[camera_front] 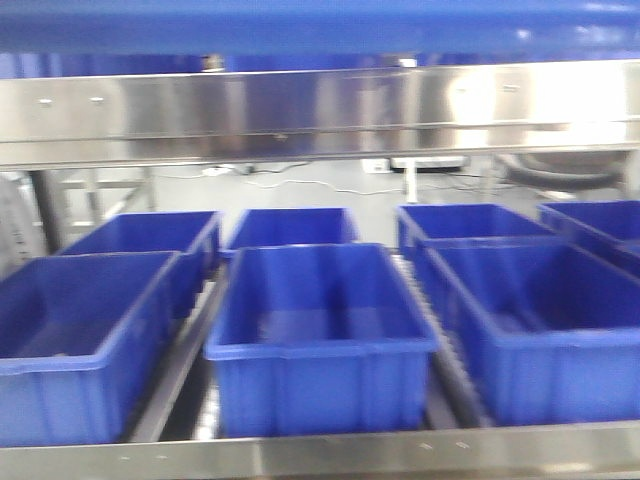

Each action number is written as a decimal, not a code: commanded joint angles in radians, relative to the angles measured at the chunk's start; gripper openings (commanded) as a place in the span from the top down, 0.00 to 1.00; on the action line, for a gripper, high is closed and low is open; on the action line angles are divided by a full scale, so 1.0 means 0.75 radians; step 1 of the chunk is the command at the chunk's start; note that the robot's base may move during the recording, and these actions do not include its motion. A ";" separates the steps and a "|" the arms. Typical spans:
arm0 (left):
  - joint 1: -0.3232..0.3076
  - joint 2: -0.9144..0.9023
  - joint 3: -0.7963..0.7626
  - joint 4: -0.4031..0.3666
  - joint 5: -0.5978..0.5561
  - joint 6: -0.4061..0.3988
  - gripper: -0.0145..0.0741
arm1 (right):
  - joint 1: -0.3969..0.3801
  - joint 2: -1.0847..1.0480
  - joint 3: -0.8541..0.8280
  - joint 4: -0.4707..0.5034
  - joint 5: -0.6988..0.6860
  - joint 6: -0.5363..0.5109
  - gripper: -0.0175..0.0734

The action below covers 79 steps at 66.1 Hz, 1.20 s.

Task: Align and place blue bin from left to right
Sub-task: 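Hold the bin in both grippers while the base backs away and turns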

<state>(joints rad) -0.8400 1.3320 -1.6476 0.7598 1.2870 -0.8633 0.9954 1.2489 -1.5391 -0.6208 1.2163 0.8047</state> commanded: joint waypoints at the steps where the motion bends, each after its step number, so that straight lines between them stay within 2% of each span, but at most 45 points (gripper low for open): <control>1: -0.026 -0.008 -0.013 -0.020 -0.173 -0.003 0.96 | 0.017 -0.004 -0.013 -0.007 -0.177 0.006 0.88; 79: -0.026 -0.008 -0.013 -0.020 -0.173 -0.003 0.96 | 0.017 -0.004 -0.013 -0.007 -0.177 0.006 0.88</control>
<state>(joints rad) -0.8400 1.3320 -1.6476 0.7598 1.2870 -0.8633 0.9954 1.2489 -1.5391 -0.6208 1.2163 0.8047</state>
